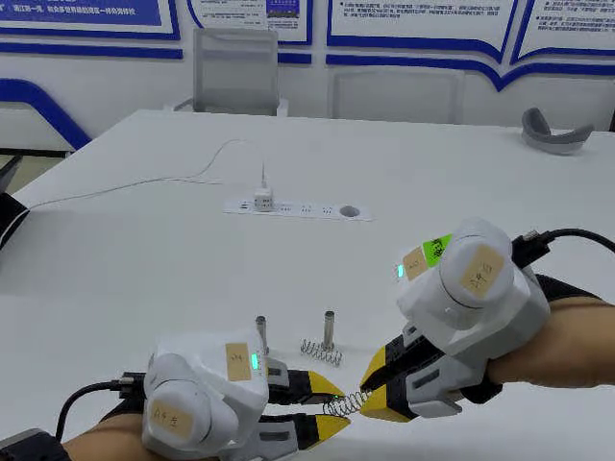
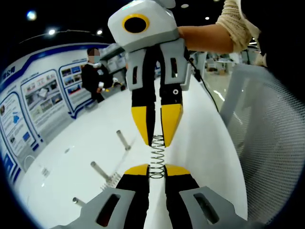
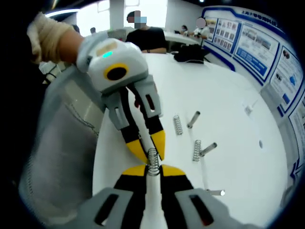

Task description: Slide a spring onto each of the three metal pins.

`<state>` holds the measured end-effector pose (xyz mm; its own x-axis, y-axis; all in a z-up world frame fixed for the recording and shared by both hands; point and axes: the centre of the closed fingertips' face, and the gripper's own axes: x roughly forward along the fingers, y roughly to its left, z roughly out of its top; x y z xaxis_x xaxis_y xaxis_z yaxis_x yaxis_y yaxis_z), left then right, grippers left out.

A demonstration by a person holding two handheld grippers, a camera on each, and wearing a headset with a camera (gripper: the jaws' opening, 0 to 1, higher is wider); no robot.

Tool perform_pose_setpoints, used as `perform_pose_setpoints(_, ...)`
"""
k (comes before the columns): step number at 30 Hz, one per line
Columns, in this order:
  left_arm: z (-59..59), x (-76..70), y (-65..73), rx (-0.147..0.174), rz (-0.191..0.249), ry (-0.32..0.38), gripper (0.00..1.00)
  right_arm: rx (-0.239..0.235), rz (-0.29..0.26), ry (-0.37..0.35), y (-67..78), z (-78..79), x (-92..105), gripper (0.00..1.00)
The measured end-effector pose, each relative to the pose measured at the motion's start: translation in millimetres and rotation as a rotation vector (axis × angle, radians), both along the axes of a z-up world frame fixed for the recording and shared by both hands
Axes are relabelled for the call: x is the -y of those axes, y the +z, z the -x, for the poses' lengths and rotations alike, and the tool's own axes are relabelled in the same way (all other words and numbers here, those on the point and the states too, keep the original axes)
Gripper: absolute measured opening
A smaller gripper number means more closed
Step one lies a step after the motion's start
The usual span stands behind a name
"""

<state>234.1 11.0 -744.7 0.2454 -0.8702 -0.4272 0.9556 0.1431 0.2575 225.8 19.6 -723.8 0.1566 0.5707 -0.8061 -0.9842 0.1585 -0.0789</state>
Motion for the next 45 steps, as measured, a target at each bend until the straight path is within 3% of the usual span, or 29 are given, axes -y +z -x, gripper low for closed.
perform_pose_setpoints(15, 0.5, 0.7, 1.8, -0.012, 0.015, 0.010, 0.11, 0.035, -0.017, 0.024, 11.2, -0.3, -14.1, 0.12)
perform_pose_setpoints(45, -0.3, 2.7, 7.0, -0.042, 0.065, 0.025, 0.11, 0.014, -0.020, 0.009, 2.9, -2.2, -14.3, 0.12)
